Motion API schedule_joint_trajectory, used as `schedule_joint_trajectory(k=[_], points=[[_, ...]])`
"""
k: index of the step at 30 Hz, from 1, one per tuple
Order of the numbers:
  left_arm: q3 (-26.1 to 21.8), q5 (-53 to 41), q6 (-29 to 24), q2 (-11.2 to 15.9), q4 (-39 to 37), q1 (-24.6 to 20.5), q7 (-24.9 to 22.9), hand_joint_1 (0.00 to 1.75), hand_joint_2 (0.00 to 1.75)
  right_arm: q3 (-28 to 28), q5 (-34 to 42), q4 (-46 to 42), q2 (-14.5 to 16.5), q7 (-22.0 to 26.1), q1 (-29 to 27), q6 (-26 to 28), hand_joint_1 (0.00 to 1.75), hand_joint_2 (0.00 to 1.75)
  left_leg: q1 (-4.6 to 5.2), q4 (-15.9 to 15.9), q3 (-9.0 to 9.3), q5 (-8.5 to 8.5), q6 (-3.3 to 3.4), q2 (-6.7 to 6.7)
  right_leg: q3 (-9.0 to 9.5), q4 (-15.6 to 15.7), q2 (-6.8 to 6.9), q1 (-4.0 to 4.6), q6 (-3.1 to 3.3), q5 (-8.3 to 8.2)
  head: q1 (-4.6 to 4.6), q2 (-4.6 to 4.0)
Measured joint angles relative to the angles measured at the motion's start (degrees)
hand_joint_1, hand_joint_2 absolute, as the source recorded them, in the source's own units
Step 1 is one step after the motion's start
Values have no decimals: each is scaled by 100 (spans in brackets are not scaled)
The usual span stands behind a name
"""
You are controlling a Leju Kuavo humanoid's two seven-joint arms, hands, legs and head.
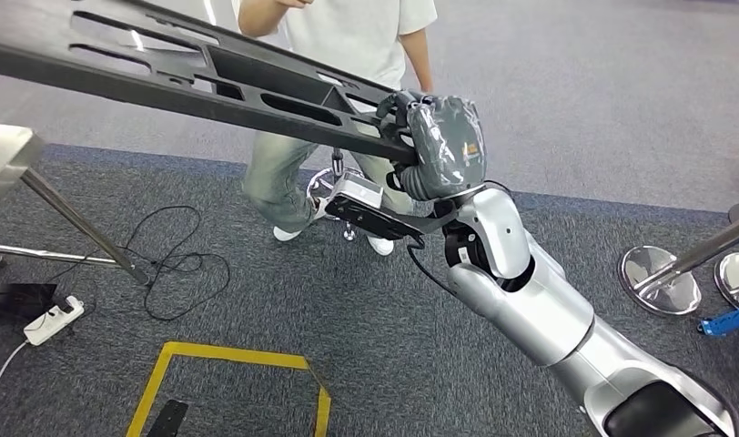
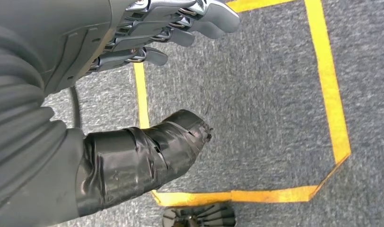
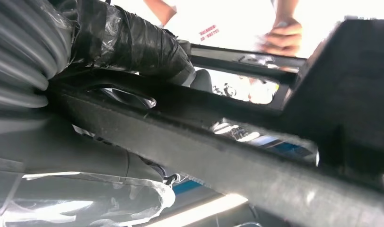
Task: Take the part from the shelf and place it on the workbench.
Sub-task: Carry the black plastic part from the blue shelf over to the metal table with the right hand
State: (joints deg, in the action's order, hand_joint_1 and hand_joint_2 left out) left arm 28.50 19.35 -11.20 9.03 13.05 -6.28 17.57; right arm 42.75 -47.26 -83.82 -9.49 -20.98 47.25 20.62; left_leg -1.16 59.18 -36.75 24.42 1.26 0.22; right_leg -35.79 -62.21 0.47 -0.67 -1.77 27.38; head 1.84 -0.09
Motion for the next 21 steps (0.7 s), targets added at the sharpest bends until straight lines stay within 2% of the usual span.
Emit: schedule_joint_trajectory(k=[2,3,4,5,6,7,9,10,12,14,15,16,18,19,20,21], points=[[10,-1,7,1,0,-4,0,0,175,0,-1,-4,0,3,-8,-1,175,175,23,-3,22,18,50,10,-350,-699,-11,9,3,303,-11,-1],[17,0,10,2,0,-5,0,0,175,0,-2,-4,-1,4,-19,-1,175,175,39,-2,30,28,68,17,-536,-1028,-15,14,12,392,-13,-1],[26,0,15,2,0,-4,0,0,175,0,-2,-4,-2,6,-30,-1,175,175,57,-2,41,38,82,27,-652,-1193,-18,19,26,377,-13,-1],[37,0,20,2,0,-4,0,0,175,0,-2,-4,-3,7,-40,-1,175,175,72,-2,56,48,93,40,-675,-1167,-21,25,47,269,-12,-1],[46,0,23,2,0,-4,0,0,175,-1,-2,-4,-4,7,-43,-1,175,175,84,-2,79,60,99,55,-580,-912,-26,40,82,69,-13,0],[53,0,25,1,0,-4,0,0,175,-2,-2,-4,-4,7,-42,-1,175,175,91,-2,103,74,99,70,-423,-538,-37,63,129,-149,-13,0],[57,-1,27,-7,0,-9,-2,0,175,-13,-2,-10,-4,7,-33,-2,175,175,100,-2,120,96,80,90,-126,95,-60,116,224,-381,-8,0],[57,-1,28,-11,0,-10,-5,0,175,-19,-2,-15,-4,7,-31,-3,175,175,93,-4,115,96,58,94,-54,242,-66,135,249,-394,-5,0],[57,-2,29,-14,0,-10,-14,0,175,-26,-2,-25,-7,7,-29,-5,175,175,76,-30,118,89,-1,97,-3,339,-60,154,265,-379,-9,0],[57,-3,29,-15,0,-6,-19,0,175,-30,-2,-31,-8,3,-32,-7,175,175,69,-2,123,125,-64,78,82,441,-45,117,275,-410,-8,0],[57,-5,29,-15,0,-9,-20,0,175,-31,-2,-35,-8,2,-27,-8,175,175,69,131,69,201,-94,67,130,496,-37,92,284,-425,-3,0],[57,-6,29,-13,0,-11,-20,0,175,-32,-1,-39,-7,0,-24,-10,175,175,62,380,-54,323,-121,54,165,528,-28,76,290,-432,2,0],[58,-6,25,-8,0,-10,-27,0,175,-32,0,-40,-5,0,-26,-14,175,175,39,1073,-432,593,-182,47,177,524,-22,72,314,-417,8,0],[58,-6,21,-5,0,-2,-31,0,175,-32,1,-40,-4,-1,-37,-20,175,175,21,1317,-584,641,-211,44,177,510,-20,67,317,-405,10,0],[59,-5,13,-5,0,8,-37,0,175,-32,0,-40,-5,-2,-46,-32,175,175,0,1377,-645,591,-238,37,176,492,-20,59,311,-389,9,0],[59,-5,-4,-5,0,14,-43,0,175,-32,-1,-39,-6,-4,-51,-50,175,175,-23,1214,-590,443,-263,26,176,464,-21,48,297,-367,9,0]])
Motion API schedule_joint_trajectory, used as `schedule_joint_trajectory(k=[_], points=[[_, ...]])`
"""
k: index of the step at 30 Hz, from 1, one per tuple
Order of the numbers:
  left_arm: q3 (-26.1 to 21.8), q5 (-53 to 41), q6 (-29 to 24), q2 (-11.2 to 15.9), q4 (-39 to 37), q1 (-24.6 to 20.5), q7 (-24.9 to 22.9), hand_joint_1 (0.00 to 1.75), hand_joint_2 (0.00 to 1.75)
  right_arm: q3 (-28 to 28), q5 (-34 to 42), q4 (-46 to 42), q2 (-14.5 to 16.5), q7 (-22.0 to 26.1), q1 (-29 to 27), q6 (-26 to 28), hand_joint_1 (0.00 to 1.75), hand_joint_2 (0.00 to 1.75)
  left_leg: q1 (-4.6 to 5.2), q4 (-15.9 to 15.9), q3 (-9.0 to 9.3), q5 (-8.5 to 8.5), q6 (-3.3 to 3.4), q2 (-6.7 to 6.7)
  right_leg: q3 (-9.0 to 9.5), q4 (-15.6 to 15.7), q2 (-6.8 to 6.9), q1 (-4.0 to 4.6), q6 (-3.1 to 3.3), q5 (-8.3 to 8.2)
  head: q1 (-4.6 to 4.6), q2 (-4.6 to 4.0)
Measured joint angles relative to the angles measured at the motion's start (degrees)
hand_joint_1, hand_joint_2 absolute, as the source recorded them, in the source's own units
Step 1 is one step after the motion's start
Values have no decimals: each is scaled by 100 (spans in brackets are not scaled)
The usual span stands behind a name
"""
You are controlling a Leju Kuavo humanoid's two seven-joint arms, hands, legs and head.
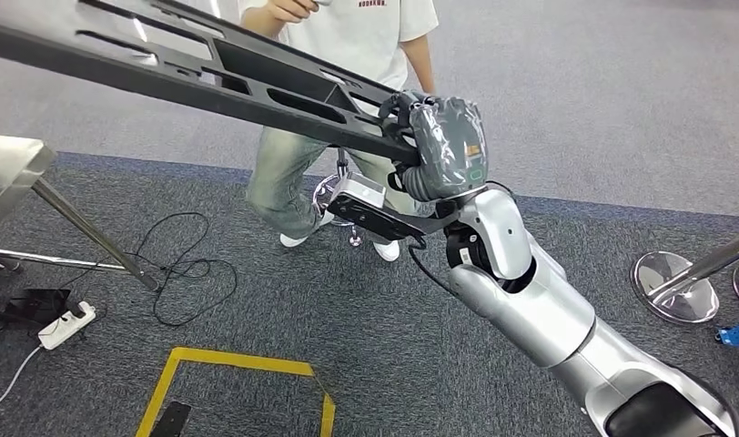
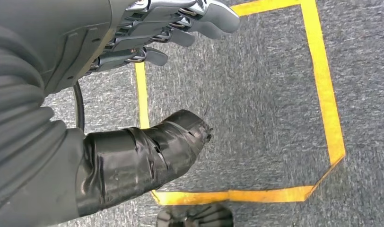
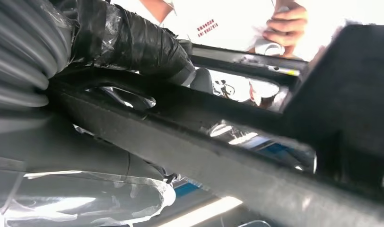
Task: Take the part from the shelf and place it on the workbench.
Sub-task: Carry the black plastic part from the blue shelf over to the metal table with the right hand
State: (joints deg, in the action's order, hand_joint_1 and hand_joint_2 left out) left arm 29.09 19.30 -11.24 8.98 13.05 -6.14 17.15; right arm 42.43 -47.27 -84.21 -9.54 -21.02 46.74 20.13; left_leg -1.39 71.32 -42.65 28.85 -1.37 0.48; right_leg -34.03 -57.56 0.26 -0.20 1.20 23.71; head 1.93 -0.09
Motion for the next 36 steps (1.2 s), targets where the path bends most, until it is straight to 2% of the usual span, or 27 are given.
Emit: schedule_joint_trajectory(k=[2,4,8,10,12,13,14,15,17,19,20,22,24,25,27,28,29,30,31,33,34,36], points=[[0,0,-52,-2,0,-7,-10,0,175,-1,-1,-3,-1,-4,-2,-36,175,175,-37,-681,321,-342,-38,-36,-9,-84,-2,-18,-59,66,3,-1],[0,1,-101,-1,0,-21,-17,0,175,-1,-1,-12,-1,-8,-2,-53,175,175,-27,-1124,541,-463,9,-36,-35,-165,-5,-13,-136,128,9,0],[0,4,-132,0,0,-14,-42,0,175,-1,-1,-22,-4,-20,-6,-60,175,175,0,-1192,569,-452,181,-9,-67,-222,-6,-21,-262,197,14,0],[0,4,-105,0,0,-20,-45,0,175,-1,1,-27,-9,-32,-11,-63,175,175,-5,-1221,589,-464,252,-9,-242,-605,-12,-38,-299,436,10,0],[0,4,-80,0,0,-23,-44,0,175,-1,4,-31,-17,-40,-29,-65,175,175,12,-1221,590,-454,294,-9,-590,-1321,-15,-40,-312,765,10,0],[0,4,-71,0,0,-20,-43,0,175,-1,6,-31,-22,-42,-49,-66,175,175,22,-1221,592,-449,305,-7,-745,-1611,-15,-39,-313,845,10,0],[0,4,-65,-1,0,-17,-43,0,175,-1,7,-31,-26,-42,-69,-67,175,175,29,-1220,595,-444,309,-3,-827,-1740,-15,-39,-310,833,10,0],[0,4,-60,-1,0,-15,-42,0,175,-1,8,-31,-29,-42,-86,-69,175,175,33,-1219,602,-438,309,3,-804,-1657,-15,-38,-300,714,10,0],[0,4,-54,-2,0,-14,-37,0,175,-1,8,-31,-35,-42,-92,-71,175,175,34,-1217,626,-425,293,19,-507,-989,-19,-36,-263,319,9,0],[1,3,-51,-1,0,-18,-28,0,175,-1,8,-36,-38,-42,-80,-71,175,175,48,-1209,625,-418,248,29,-212,-375,-37,-18,-220,105,12,0],[1,2,-51,-1,0,-19,-26,0,175,-1,8,-42,-39,-41,-76,-70,175,175,48,-1209,619,-421,217,32,-151,-241,-45,-2,-201,91,14,0],[1,2,-50,-1,0,-20,-22,0,175,-2,8,-57,-42,-42,-75,-69,175,175,41,-1220,608,-431,146,36,-130,-195,-47,20,-156,89,15,0],[2,1,-49,-2,0,-19,-20,0,175,-3,8,-65,-45,-45,-72,-71,175,175,28,-1096,565,-341,88,16,-92,-144,-41,9,-90,64,20,0],[2,1,-49,-1,0,-22,-20,0,175,-3,8,-68,-45,-46,-66,-71,175,175,23,-885,472,-219,66,4,-73,-120,-36,2,-55,54,25,0],[2,1,-49,-1,0,-22,-19,0,175,-3,8,-75,-45,-46,-60,-72,175,175,20,-201,146,98,36,-12,-63,-116,-29,10,-11,57,33,0],[2,2,-48,-1,0,-18,-19,0,175,-3,8,-78,-45,-46,-65,-73,175,175,19,118,-17,204,26,-12,-64,-122,-28,16,-1,61,33,0],[2,3,-47,-2,0,-12,-19,0,175,-3,8,-79,-45,-46,-72,-74,175,175,19,289,-111,219,21,-12,-65,-130,-28,21,5,66,32,0],[2,4,-45,-3,0,-7,-19,0,175,-3,8,-79,-45,-46,-78,-77,175,175,19,252,-104,134,24,-12,-65,-140,-28,24,8,73,34,0],[2,4,-43,-3,0,-6,-19,0,175,-3,8,-79,-45,-46,-82,-79,175,175,20,9,8,-32,37,-13,-64,-150,-28,25,7,80,33,0],[2,3,-43,-1,0,-15,-18,0,175,-3,8,-80,-45,-46,-79,-83,175,175,39,-745,385,-349,88,-24,-67,-175,-30,39,-15,101,34,0],[2,2,-43,0,0,-23,-16,0,175,-3,8,-80,-45,-46,-77,-87,175,175,53,-1023,526,-425,117,-29,-72,-182,-32,48,-36,109,30,0],[2,0,-43,1,0,-31,-10,0,175,-3,8,-81,-45,-46,-75,-100,175,175,84,-1216,618,-420,166,-27,-81,-183,-34,60,-90,121,26,0]])
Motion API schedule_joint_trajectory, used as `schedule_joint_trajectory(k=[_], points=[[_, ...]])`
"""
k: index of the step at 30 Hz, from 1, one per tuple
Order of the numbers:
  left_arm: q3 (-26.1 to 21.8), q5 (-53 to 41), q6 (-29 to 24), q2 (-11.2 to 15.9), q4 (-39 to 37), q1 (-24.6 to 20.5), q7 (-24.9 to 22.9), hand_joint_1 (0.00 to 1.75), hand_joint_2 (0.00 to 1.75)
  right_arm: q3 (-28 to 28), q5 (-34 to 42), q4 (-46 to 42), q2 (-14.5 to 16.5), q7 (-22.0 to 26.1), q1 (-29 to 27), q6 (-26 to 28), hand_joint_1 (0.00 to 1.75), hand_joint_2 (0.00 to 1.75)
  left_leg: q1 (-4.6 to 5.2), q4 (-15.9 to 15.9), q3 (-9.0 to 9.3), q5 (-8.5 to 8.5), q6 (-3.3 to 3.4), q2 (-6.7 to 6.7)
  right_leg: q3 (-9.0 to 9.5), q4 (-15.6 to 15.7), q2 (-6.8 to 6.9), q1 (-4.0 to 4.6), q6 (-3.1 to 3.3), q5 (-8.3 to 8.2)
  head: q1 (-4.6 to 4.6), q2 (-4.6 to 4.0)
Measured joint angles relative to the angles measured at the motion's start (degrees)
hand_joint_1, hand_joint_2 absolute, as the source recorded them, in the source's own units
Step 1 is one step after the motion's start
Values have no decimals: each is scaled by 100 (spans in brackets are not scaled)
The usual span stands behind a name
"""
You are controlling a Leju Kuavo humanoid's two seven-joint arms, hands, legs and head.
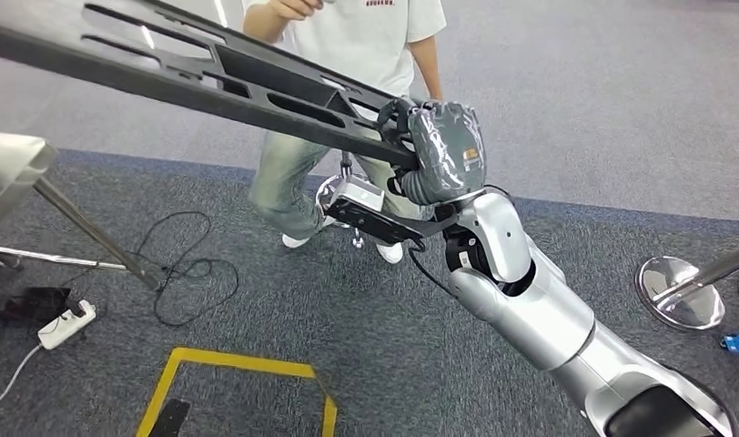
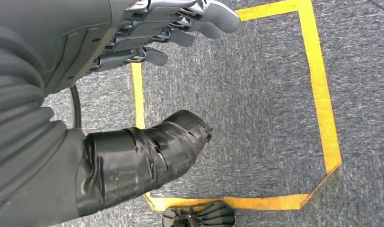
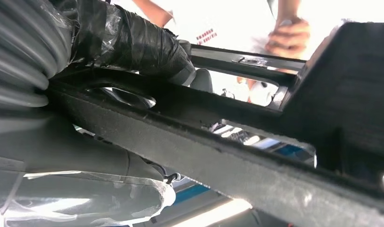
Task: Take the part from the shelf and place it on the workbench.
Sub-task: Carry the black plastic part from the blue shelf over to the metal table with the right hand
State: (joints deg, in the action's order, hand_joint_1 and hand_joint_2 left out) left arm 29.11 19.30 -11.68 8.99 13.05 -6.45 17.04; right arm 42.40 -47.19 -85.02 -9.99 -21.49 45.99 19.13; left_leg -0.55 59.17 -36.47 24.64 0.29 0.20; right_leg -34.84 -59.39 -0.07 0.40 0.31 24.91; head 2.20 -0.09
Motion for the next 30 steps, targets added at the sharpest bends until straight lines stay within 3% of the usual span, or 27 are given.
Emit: schedule_joint_trajectory(k=[3,5,7,8,9,10,12,14,17,19,22,24,25,28,30], points=[[0,-2,0,-1,0,5,3,0,175,0,0,0,-3,0,4,-20,175,175,-27,-59,26,-27,87,4,-27,-83,2,-12,-91,86,-9,0],[0,-3,0,-1,0,0,3,0,175,0,0,-1,-5,0,5,-25,175,175,-44,-97,52,-44,136,-1,-234,-546,0,-28,-136,363,-26,0],[0,-3,0,0,0,-2,3,0,175,0,0,-1,-10,0,-12,-21,175,175,-42,-97,55,-39,156,0,-588,-1268,0,-49,-168,679,-38,-1],[0,-3,-1,-1,0,0,3,0,175,0,0,0,-17,-1,-27,-20,175,175,-44,-93,56,-35,157,3,-710,-1496,0,-64,-183,724,-38,-1],[0,-2,-1,-2,0,2,3,0,175,0,0,0,-26,-1,-39,-19,175,175,-48,-84,57,-29,153,7,-745,-1535,0,-80,-197,666,-39,-1],[0,-2,-2,-2,0,3,3,0,175,0,0,0,-37,-2,-46,-18,175,175,-55,-70,59,-19,142,13,-671,-1351,1,-97,-206,508,-39,-1],[0,-2,-4,-3,0,3,2,0,175,-2,0,0,-52,-6,-45,-19,175,175,-67,-27,60,17,94,25,-329,-622,-4,-124,-212,140,-42,0],[0,-3,-10,-3,0,-3,-1,0,175,-7,0,-10,-59,-10,-40,-21,175,175,-55,13,42,43,32,32,-100,-131,-14,-116,-181,-8,-41,0],[0,-4,-17,-3,0,-9,-4,0,175,-14,7,-32,-76,-15,-39,-25,175,175,-55,4,24,41,-57,30,-82,-57,-23,-91,-74,-9,-42,0],[1,-4,-16,-4,0,-17,-5,0,175,-25,14,-40,-84,-24,-29,-25,175,175,-71,194,-57,164,-107,16,-53,-24,-23,-100,3,-21,-33,0],[2,-2,16,-5,0,-27,-5,0,175,-40,17,-46,-85,-31,-22,-26,175,175,-73,1203,-555,598,-142,6,-27,-11,-15,-77,79,-4,-19,0],[2,-1,57,-6,0,-23,-5,0,175,-40,19,-46,-85,-31,-31,-27,175,175,-71,1600,-794,646,-132,6,-11,-13,-16,-46,102,11,-20,0],[2,0,72,-6,0,-23,-4,0,175,-40,20,-46,-85,-31,-35,-28,175,175,-66,1486,-761,517,-112,6,2,-15,-18,-34,108,20,-20,0],[2,0,87,-2,0,-37,-3,0,175,-43,20,-46,-86,-29,-27,-28,175,175,-18,397,-256,2,-11,-1,51,-23,-23,-7,87,66,-21,0],[2,0,88,-1,0,-46,-2,0,175,-47,21,-46,-87,-29,-22,-27,175,175,24,34,-72,-48,38,-1,56,-22,-22,2,41,92,-24,-1]])
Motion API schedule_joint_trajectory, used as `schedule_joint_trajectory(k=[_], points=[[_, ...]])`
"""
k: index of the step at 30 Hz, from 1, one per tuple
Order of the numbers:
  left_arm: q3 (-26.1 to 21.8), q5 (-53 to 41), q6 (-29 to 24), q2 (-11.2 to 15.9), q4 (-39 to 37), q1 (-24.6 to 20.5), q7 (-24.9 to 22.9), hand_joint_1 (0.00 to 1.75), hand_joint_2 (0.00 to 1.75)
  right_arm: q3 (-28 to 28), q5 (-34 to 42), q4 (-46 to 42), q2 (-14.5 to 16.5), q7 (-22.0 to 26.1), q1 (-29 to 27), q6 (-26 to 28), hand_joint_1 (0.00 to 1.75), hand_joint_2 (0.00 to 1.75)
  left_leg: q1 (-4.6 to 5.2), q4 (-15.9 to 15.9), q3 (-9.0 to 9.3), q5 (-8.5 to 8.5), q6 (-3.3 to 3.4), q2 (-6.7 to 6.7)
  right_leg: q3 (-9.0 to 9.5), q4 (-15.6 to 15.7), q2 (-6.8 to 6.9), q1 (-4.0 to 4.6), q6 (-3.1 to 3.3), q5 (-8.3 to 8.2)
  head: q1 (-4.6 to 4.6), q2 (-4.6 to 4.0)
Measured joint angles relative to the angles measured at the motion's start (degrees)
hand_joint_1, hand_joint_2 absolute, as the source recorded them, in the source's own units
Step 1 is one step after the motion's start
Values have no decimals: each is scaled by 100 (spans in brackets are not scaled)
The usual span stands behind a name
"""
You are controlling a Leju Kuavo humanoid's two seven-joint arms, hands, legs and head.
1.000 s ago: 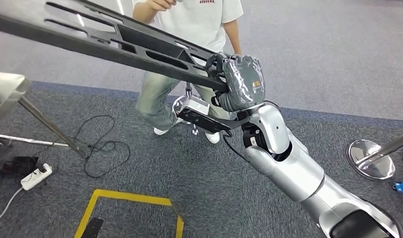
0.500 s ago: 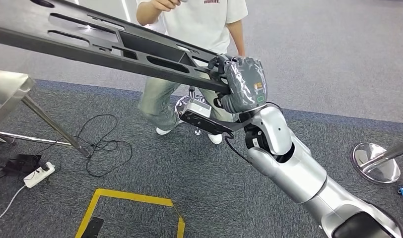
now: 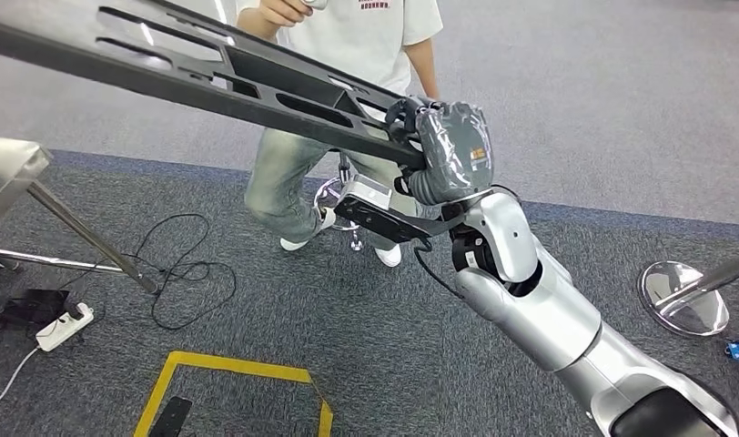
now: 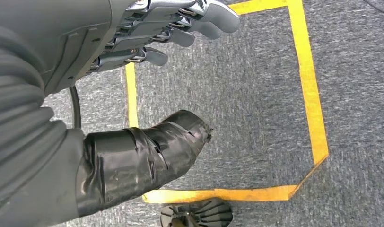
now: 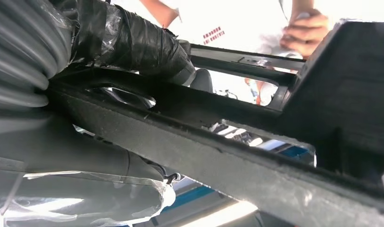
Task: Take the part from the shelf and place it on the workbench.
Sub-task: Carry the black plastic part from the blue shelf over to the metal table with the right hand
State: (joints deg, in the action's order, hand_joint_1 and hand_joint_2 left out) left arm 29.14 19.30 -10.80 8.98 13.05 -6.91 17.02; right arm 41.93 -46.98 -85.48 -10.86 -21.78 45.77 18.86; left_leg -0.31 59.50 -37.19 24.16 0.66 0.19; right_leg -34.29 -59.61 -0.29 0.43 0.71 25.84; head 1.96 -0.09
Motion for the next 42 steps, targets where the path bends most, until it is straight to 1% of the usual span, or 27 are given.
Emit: schedule_joint_trajectory(k=[4,5,7,8,9,10,11,13,14,16,19,21,23,24,25,26,27,29,30,32,34,36,38,39,40,41,42], points=[[1,2,1,0,0,4,2,0,175,-8,1,-2,-5,-1,3,-1,175,175,-22,-109,96,10,77,10,-45,-131,6,-4,-109,123,-10,1],[2,3,1,0,0,1,3,0,175,-10,1,-2,-8,-1,5,0,175,175,-37,-137,131,12,103,8,-149,-359,6,-7,-133,242,-15,1],[2,2,3,-1,0,-5,4,0,175,-14,1,-2,-13,3,-10,-1,175,175,-35,-147,174,43,140,7,-529,-1087,5,-30,-167,538,-22,1],[2,2,3,-2,0,-5,4,0,175,-14,1,-2,-16,4,-27,-2,175,175,-36,-144,192,63,148,7,-727,-1413,6,-46,-184,619,-21,1],[2,2,4,-3,0,-1,4,0,175,-14,1,-1,-20,6,-44,-2,175,175,-39,-138,212,86,146,9,-854,-1573,6,-66,-201,598,-22,1],[2,2,4,-3,0,2,3,0,175,-14,1,-1,-25,6,-55,-2,175,175,-46,-126,235,113,135,14,-872,-1506,7,-87,-216,461,-22,1],[2,2,4,-4,0,4,3,0,175,-14,1,0,-30,6,-58,-2,175,175,-56,-107,262,146,119,21,-780,-1227,7,-108,-229,236,-23,0],[2,2,4,-4,0,4,3,0,175,-14,1,-1,-37,5,-54,-3,175,175,-63,-48,294,228,63,35,-465,-466,6,-129,-243,-147,-28,0],[2,3,4,-4,0,1,3,0,175,-14,1,-2,-40,8,-52,-3,175,175,-58,-28,295,257,29,42,-350,-220,5,-126,-230,-224,-28,0],[2,3,5,-5,0,-3,2,0,175,-14,1,-4,-48,13,-53,-5,175,175,-50,-15,292,283,-32,50,-272,-78,0,-92,-182,-195,-26,0],[2,2,-2,-8,3,-6,1,0,175,-14,0,-20,-56,-8,-48,-39,175,175,-74,78,283,368,-110,29,-211,-34,-5,-99,-66,-173,-21,1],[2,1,-34,-8,4,-12,0,0,175,-14,-5,-33,-56,-30,-41,-68,175,175,-78,604,31,596,-147,10,-138,-10,1,-101,3,-144,-13,0],[2,-2,-70,-7,4,-7,-9,0,175,-14,-10,-37,-55,-36,-45,-84,175,175,-78,1349,-411,828,-162,9,-94,-11,3,-78,49,-106,-8,-1],[2,-4,-81,-8,4,0,-14,0,175,-14,-10,-37,-55,-38,-52,-91,175,175,-77,1559,-576,832,-157,9,-74,-11,0,-64,62,-87,-8,0],[2,-6,-86,-8,4,5,-19,0,175,-14,-10,-37,-55,-40,-58,-97,175,175,-75,1559,-642,725,-142,9,-50,-11,-5,-52,68,-67,-7,0],[2,-7,-89,-8,4,8,-20,0,175,-14,-11,-38,-55,-43,-61,-102,175,175,-68,1327,-589,515,-115,9,-19,-12,-11,-43,68,-44,-8,0],[2,-8,-90,-6,4,7,-21,0,175,-14,-11,-40,-55,-43,-62,-106,175,175,-54,930,-441,257,-78,8,14,-11,-16,-38,63,-20,-8,1],[3,-8,-93,-1,4,-1,-22,0,175,-14,-12,-46,-55,-43,-57,-107,175,175,-2,214,-129,-55,0,8,50,-13,-23,-27,32,25,-11,1],[3,-9,-96,1,4,-4,-23,0,175,-14,-12,-48,-55,-43,-58,-107,175,175,21,36,-49,-95,25,11,52,-12,-25,-27,8,38,-9,1],[4,-7,-133,2,4,-6,-39,0,175,-14,-14,-48,-55,-44,-64,-109,175,175,44,-43,-23,-75,52,18,52,6,-29,-33,-44,48,-8,0],[4,7,-231,-1,4,-3,-81,0,175,-14,-23,-54,-57,-48,-64,-117,175,175,14,-114,28,-88,90,14,39,-45,-22,-34,-99,113,-14,0],[4,30,-337,-4,4,-8,-131,0,175,-14,-30,-61,-59,-55,-59,-131,175,175,-16,-183,92,-96,136,8,-155,-471,-16,-34,-144,346,-27,1],[4,43,-407,-5,4,-9,-174,0,175,-14,-30,-63,-60,-72,-76,-139,175,175,-14,-191,118,-74,168,19,-536,-1194,-17,-51,-179,629,-36,1],[4,44,-430,-7,4,-6,-190,0,175,-14,-30,-63,-61,-84,-93,-139,175,175,-16,-187,127,-62,171,35,-696,-1452,-16,-67,-200,674,-37,1],[4,45,-447,-9,4,-3,-198,0,175,-14,-35,-62,-62,-97,-109,-136,175,175,-22,-179,136,-49,165,62,-769,-1520,-16,-88,-220,615,-38,1],[4,46,-459,-11,4,-1,-202,0,175,-14,-45,-61,-64,-112,-119,-132,175,175,-30,-164,145,-34,151,97,-737,-1376,-19,-111,-238,456,-38,1],[4,46,-469,-15,4,-1,-203,0,175,-14,-62,-60,-68,-123,-123,-124,175,175,-40,-139,152,-13,128,137,-607,-1046,-37,-136,-254,228,-39,1]])
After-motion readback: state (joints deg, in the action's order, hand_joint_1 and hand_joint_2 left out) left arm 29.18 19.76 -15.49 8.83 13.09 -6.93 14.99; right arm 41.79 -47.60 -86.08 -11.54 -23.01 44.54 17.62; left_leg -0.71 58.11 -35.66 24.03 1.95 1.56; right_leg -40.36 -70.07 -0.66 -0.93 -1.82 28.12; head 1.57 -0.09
